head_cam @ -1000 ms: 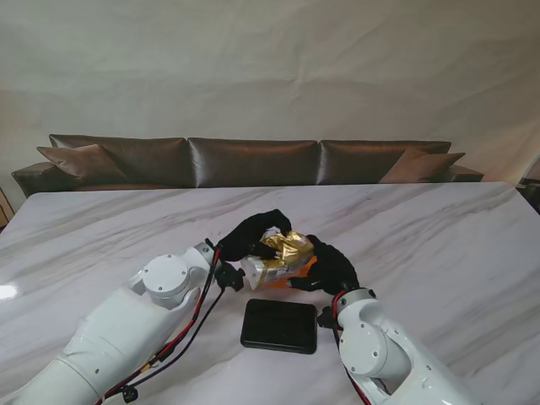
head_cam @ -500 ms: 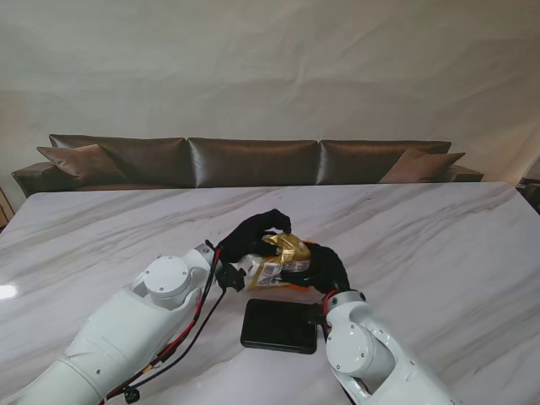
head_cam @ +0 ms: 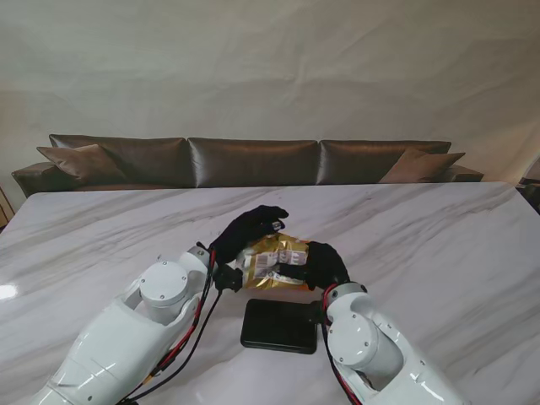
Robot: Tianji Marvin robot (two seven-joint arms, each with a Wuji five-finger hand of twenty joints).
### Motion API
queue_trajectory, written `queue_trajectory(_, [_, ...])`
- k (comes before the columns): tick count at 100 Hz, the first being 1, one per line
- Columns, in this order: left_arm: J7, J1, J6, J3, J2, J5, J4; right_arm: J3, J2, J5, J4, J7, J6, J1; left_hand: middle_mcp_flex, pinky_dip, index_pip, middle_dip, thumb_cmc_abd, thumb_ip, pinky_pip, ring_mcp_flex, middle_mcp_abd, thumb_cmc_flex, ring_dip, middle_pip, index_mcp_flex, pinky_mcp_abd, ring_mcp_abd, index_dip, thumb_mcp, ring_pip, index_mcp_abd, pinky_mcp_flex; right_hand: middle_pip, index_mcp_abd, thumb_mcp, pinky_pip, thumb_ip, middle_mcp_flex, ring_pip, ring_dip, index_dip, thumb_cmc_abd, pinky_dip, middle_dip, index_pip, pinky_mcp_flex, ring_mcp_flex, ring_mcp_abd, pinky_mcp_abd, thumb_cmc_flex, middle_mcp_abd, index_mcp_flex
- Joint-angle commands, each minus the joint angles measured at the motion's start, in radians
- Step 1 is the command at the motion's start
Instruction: Refill a tissue box and feed the first sheet
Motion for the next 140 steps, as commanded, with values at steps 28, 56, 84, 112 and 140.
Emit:
queue_trajectory(28, [0.077, 0.099, 0.052, -0.105, 0.036, 0.206, -0.124, 0.006, 0.029, -0.032, -0.016, 0.127, 0.122, 0.07, -0.059, 0.022, -0.085, -0.019, 0.038, -0.059, 2.315, -0.028, 0.004, -0.026, -0.008, -0.031, -0.063, -0.237, 0.057, -0.077, -0.154, 0.025, 0.016, -0.037, 0.166, -0.122, 0.052, 0.065, 0.291, 0.123, 0.054, 0.002, 0.199, 0.357, -0.025, 0.02, 0.161, 0.055, -0.001, -0.041, -0.017, 0.071, -0.097, 0.268])
queue_trajectory(56, [0.131, 0.162, 0.223, -0.131, 0.08, 0.651, -0.235, -0.03, 0.018, -0.017, 0.05, 0.139, 0.195, 0.156, 0.165, -0.081, 0.019, 0.024, 0.078, -0.056, 2.437, 0.252, 0.004, -0.074, 0.027, 0.055, 0.106, -0.438, 0.082, -0.048, -0.264, 0.191, 0.055, 0.231, 0.198, -0.131, 0.011, 0.071, 0.299, 0.125, 0.069, 0.005, 0.258, 0.371, -0.036, 0.014, 0.145, 0.071, 0.0, -0.045, -0.014, 0.069, -0.097, 0.308])
queue_trajectory(84, [0.061, 0.102, 0.288, -0.05, 0.097, 0.722, -0.193, -0.071, -0.001, 0.019, 0.115, 0.125, 0.225, 0.218, 0.253, -0.083, 0.01, 0.044, 0.164, 0.021, 2.422, 0.398, 0.046, -0.152, 0.015, 0.069, 0.201, -0.498, 0.086, -0.055, -0.371, 0.266, 0.091, 0.347, 0.227, -0.135, 0.015, 0.076, 0.294, 0.126, 0.086, 0.009, 0.267, 0.364, -0.042, 0.011, 0.157, 0.086, 0.0, -0.046, -0.009, 0.063, -0.095, 0.328])
queue_trajectory(112, [0.067, -0.021, 0.289, 0.064, 0.075, 0.687, -0.055, -0.078, -0.009, 0.053, 0.125, 0.113, 0.21, 0.216, 0.297, -0.078, 0.011, 0.036, 0.148, 0.175, 2.435, 0.456, 0.057, -0.198, -0.007, 0.078, 0.236, -0.51, 0.075, -0.087, -0.241, 0.288, 0.113, 0.384, 0.237, -0.134, 0.02, 0.077, 0.297, 0.126, 0.084, 0.007, 0.266, 0.365, -0.047, 0.004, 0.163, 0.087, -0.001, -0.046, -0.008, 0.062, -0.094, 0.329])
queue_trajectory(140, [0.124, -0.092, 0.247, 0.129, 0.036, 0.623, 0.047, -0.081, -0.016, 0.111, 0.13, 0.111, 0.185, 0.206, 0.504, -0.05, 0.258, 0.073, 0.058, 0.236, 2.548, 0.571, 0.036, -0.174, -0.044, 0.169, 0.359, -0.444, 0.086, 0.021, 0.249, 0.345, 0.007, 0.395, 0.244, -0.134, 0.017, 0.078, 0.301, 0.125, 0.079, 0.003, 0.262, 0.366, -0.051, -0.002, 0.166, 0.087, -0.001, -0.044, -0.008, 0.063, -0.091, 0.328])
